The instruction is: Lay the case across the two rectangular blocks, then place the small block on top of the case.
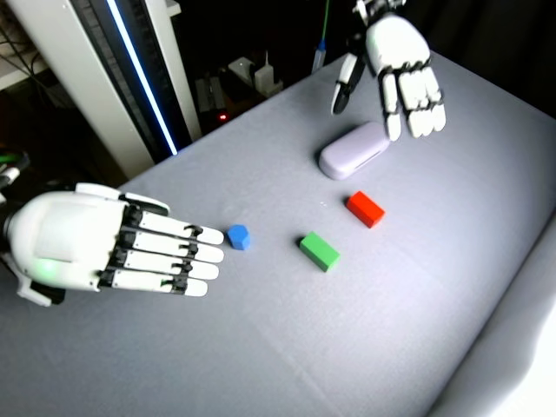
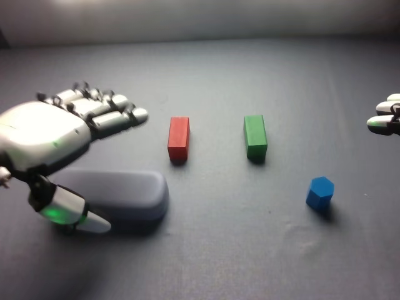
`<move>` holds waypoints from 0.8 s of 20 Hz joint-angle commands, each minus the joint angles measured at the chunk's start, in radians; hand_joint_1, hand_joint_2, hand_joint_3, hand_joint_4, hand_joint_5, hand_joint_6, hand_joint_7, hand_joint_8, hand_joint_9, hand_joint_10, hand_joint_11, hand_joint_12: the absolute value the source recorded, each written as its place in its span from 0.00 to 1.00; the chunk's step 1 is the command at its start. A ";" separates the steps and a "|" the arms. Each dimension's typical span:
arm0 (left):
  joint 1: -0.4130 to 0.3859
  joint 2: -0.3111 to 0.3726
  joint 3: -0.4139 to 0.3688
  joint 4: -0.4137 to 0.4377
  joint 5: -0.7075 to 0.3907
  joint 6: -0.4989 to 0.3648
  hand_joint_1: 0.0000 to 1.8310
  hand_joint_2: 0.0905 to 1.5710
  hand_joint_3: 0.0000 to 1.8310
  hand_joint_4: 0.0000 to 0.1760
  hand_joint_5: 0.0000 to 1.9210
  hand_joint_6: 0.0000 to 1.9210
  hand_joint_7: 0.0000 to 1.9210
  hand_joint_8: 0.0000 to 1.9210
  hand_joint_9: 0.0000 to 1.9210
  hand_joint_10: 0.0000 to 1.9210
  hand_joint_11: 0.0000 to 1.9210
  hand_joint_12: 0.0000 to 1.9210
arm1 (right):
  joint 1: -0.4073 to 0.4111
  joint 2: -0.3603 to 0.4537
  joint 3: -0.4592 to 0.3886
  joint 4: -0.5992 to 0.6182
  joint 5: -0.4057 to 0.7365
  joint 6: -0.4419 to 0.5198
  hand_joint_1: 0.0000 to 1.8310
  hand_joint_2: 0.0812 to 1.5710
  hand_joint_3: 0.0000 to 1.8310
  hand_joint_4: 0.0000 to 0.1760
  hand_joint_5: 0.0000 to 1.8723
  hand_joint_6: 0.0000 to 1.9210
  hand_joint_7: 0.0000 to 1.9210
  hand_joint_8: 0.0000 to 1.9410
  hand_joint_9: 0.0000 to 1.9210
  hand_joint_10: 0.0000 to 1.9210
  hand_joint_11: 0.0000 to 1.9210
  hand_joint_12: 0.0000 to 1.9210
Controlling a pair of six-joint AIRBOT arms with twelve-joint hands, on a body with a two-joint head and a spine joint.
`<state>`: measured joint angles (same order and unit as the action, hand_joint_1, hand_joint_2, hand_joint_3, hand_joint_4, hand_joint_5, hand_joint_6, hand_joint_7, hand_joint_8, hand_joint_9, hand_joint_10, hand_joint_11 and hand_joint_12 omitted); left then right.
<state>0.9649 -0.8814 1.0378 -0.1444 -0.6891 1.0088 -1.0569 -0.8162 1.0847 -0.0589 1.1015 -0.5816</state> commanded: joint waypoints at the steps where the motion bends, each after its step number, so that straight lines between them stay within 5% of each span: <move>1: -0.024 -0.015 0.020 0.002 -0.036 -0.001 0.47 0.43 0.00 0.88 0.05 0.00 0.04 0.00 0.06 0.00 0.00 0.11 | 0.013 0.001 0.003 0.022 0.118 0.002 0.21 0.85 0.00 0.00 0.21 0.00 0.14 0.00 0.14 0.00 0.00 0.44; 3: -0.043 -0.051 0.055 0.009 0.035 0.000 0.47 0.43 0.00 0.77 0.06 0.00 0.07 0.00 0.10 0.00 0.00 0.17 | 0.014 0.001 0.003 0.022 0.118 0.003 0.22 0.85 0.00 0.00 0.21 0.00 0.14 0.00 0.15 0.00 0.00 0.48; 4: -0.045 -0.056 0.060 0.011 0.047 0.000 0.49 0.43 0.00 0.82 0.07 0.00 0.08 0.00 0.11 0.00 0.00 0.17 | 0.014 0.001 0.003 0.020 0.118 0.004 0.22 0.85 0.00 0.00 0.20 0.00 0.13 0.00 0.14 0.00 0.00 0.46; 5: -0.047 -0.064 0.067 0.014 0.067 0.000 0.49 0.43 0.00 0.76 0.08 0.01 0.09 0.00 0.11 0.00 0.00 0.17 | 0.014 0.001 0.003 0.019 0.118 0.005 0.20 0.85 0.00 0.00 0.19 0.00 0.12 0.00 0.13 0.00 0.00 0.43; 7: -0.052 -0.079 0.083 0.021 0.104 0.000 0.49 0.45 0.00 0.36 0.15 0.01 0.13 0.00 0.14 0.00 0.00 0.20 | 0.014 0.001 0.004 0.019 0.116 0.006 0.21 0.85 0.00 0.00 0.20 0.00 0.13 0.00 0.13 0.00 0.00 0.43; 8: -0.055 -0.087 0.093 0.029 0.130 0.000 0.49 0.46 0.00 0.30 0.16 0.00 0.14 0.00 0.13 0.00 0.00 0.16 | 0.014 0.001 0.004 0.018 0.114 0.006 0.22 0.85 0.00 0.00 0.20 0.00 0.13 0.00 0.13 0.00 0.00 0.43; 10: -0.058 -0.096 0.102 0.030 0.151 0.006 0.47 0.47 0.00 0.03 0.21 0.00 0.21 0.00 0.18 0.00 0.00 0.24 | 0.014 0.002 0.004 0.018 0.114 0.006 0.23 0.85 0.00 0.00 0.20 0.00 0.14 0.00 0.14 0.00 0.00 0.45; 14: -0.059 -0.106 0.107 0.026 0.178 0.035 0.47 0.49 0.00 0.00 0.29 0.00 0.31 0.00 0.27 0.00 0.01 0.41 | 0.014 0.002 0.004 0.017 0.113 0.007 0.22 0.85 0.00 0.00 0.20 0.00 0.13 0.00 0.13 0.00 0.00 0.44; 16: -0.060 -0.112 0.108 0.016 0.184 0.055 0.55 0.58 0.00 0.00 0.41 0.01 0.45 0.02 0.44 0.06 0.13 0.55 | 0.014 0.002 0.004 0.017 0.113 0.008 0.22 0.85 0.00 0.00 0.20 0.00 0.13 0.00 0.13 0.00 0.00 0.44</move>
<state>0.9108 -0.9833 1.1427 -0.1307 -0.4534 1.0599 -1.0538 -0.8162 1.0851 -0.0681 1.0992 -0.5797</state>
